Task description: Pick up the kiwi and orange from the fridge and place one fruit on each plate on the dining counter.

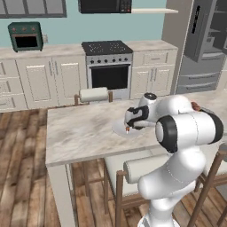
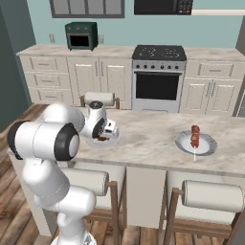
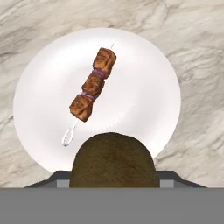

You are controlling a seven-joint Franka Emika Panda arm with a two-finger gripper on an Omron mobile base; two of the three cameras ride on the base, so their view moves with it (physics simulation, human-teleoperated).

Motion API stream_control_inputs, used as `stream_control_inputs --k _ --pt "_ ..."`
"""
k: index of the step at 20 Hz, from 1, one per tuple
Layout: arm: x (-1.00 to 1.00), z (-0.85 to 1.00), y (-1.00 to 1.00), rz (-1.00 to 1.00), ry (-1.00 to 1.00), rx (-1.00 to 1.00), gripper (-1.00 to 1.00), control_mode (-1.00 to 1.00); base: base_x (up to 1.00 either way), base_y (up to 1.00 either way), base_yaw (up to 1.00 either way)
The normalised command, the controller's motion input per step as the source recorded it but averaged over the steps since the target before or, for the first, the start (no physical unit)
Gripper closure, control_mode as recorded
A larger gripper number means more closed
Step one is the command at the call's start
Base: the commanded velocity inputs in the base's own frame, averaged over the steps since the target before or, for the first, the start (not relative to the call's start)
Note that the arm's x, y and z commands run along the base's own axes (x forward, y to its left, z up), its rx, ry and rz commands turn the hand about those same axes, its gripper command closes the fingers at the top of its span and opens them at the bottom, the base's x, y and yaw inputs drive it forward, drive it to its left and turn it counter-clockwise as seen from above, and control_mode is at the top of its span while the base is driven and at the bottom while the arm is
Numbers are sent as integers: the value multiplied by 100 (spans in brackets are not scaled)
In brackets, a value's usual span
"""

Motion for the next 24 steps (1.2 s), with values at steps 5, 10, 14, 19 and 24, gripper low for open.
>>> stream_control_inputs --k 5,10,14,19,24 --pt "30 -26 -1 0 0 0 100 -100 0 0 0" --pt "20 -34 0 0 0 0 100 -100 0 0 0" --pt "20 -30 0 0 0 0 100 -100 0 0 0" --pt "15 -25 0 0 0 0 -100 -100 0 0 0" --pt "3 -8 0 0 -4 0 -100 -100 0 0 0"
